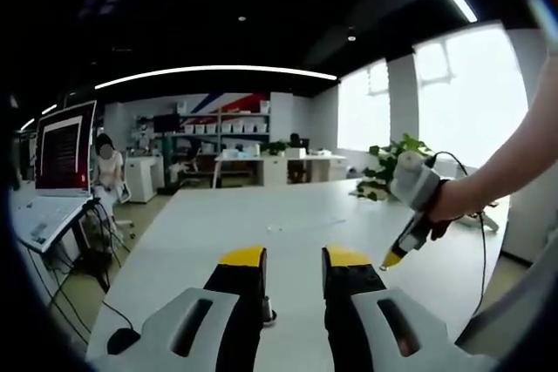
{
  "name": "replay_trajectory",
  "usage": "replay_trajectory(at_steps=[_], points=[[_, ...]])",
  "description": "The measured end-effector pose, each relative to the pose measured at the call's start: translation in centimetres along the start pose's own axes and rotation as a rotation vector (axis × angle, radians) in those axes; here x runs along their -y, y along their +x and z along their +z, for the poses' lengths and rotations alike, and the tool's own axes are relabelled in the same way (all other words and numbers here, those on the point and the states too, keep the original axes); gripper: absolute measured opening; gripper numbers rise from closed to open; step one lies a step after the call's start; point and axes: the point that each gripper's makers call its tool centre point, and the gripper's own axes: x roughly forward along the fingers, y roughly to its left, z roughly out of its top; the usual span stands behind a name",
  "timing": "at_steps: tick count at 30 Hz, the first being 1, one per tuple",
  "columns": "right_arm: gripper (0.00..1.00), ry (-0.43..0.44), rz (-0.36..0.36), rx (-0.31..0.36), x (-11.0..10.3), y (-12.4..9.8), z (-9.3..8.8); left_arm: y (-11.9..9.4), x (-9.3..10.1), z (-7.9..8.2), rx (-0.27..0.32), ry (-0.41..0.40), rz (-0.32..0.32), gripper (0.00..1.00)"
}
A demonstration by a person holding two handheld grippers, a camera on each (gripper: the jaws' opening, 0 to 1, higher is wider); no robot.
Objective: Place the washer onto the threaded stud by aligning its center hole with the stud, sliding it down to the base, and recovering from edge contact or off-axis alignment until the washer reaches the visible bottom stop.
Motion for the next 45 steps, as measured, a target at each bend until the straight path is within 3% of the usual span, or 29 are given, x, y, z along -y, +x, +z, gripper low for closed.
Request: replay_trajectory(at_steps=[10,24,45], points=[[0.04,-0.017,-0.006,0.013,-0.1,0.2,1.0,0.0,0.1,-0.1,-0.006,0.0,-0.006,0.23],[0.04,-0.026,0.003,-0.034,-0.3,1.6,0.5,0.0,0.0,-0.4,-0.016,0.001,-0.002,0.23],[0.04,-0.017,0.005,-0.05,-0.2,2.4,0.1,0.1,-0.1,-0.7,-0.028,0.001,0.0,0.23]])
